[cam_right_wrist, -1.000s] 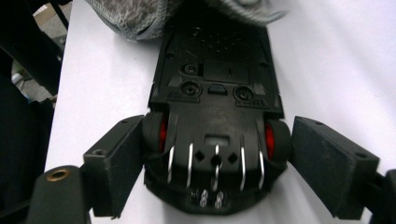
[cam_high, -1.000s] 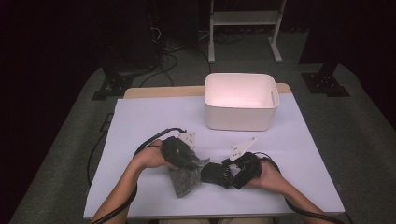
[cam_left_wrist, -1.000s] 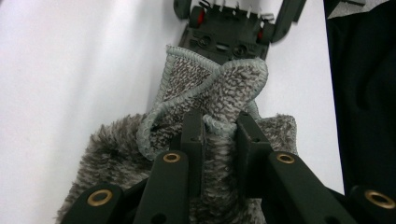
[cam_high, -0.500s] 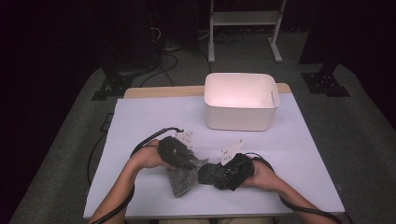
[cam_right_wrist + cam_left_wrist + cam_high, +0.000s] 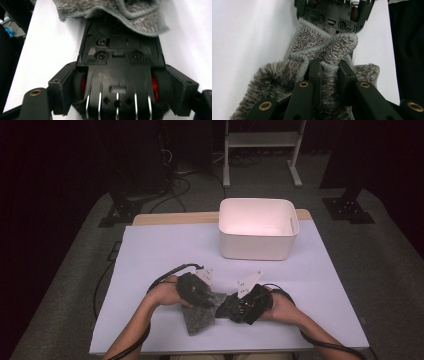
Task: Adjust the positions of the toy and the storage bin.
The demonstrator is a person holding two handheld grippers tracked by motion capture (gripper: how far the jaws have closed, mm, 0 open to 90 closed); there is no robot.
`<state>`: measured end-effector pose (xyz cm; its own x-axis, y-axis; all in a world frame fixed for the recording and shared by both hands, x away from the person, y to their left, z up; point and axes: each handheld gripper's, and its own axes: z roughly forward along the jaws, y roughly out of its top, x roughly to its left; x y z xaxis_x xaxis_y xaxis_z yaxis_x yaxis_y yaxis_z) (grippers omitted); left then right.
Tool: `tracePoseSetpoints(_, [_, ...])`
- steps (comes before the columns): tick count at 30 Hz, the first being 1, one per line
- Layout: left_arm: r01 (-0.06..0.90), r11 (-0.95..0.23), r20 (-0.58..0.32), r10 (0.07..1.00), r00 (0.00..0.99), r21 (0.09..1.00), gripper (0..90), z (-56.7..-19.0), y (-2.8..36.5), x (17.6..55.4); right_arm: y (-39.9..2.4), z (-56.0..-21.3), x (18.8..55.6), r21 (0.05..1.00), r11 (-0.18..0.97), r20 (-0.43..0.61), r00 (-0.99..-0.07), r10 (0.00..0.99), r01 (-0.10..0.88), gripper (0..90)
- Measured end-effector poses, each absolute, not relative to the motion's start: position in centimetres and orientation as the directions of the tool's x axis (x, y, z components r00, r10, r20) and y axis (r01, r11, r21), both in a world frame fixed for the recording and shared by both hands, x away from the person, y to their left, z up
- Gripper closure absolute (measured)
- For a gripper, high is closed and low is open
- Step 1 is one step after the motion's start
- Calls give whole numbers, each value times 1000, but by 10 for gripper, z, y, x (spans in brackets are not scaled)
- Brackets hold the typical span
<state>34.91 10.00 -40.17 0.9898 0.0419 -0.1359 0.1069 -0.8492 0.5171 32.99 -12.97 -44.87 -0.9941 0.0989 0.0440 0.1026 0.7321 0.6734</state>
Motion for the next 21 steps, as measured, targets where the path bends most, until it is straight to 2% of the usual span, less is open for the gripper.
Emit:
tracePoseSetpoints(4, [110, -838, -135, 43, 990, 534, 762, -403, 103, 347, -137, -450, 328, 679, 724, 47, -992, 120, 120, 196])
tracePoseSetpoints(7, [87, -841, -103, 37, 994, 533, 749, -402, 101, 345, -138, -451, 328, 683, 719, 51, -990, 129, 129, 198])
tracePoseSetpoints(12, [74, -848, -26, 71, 997, 524, 611, -397, 98, 340, -137, -455, 330, 688, 712, 65, -988, 138, 144, 211])
tracePoseSetpoints(15, [78, -853, -20, 79, 997, 515, 580, -397, 97, 341, -138, -456, 330, 691, 705, 78, -987, 142, 157, 214])
tracePoseSetpoints(21, [90, -862, -14, 96, 995, 499, 618, -404, 96, 338, -138, -454, 331, 708, 690, 69, -987, 142, 149, 219])
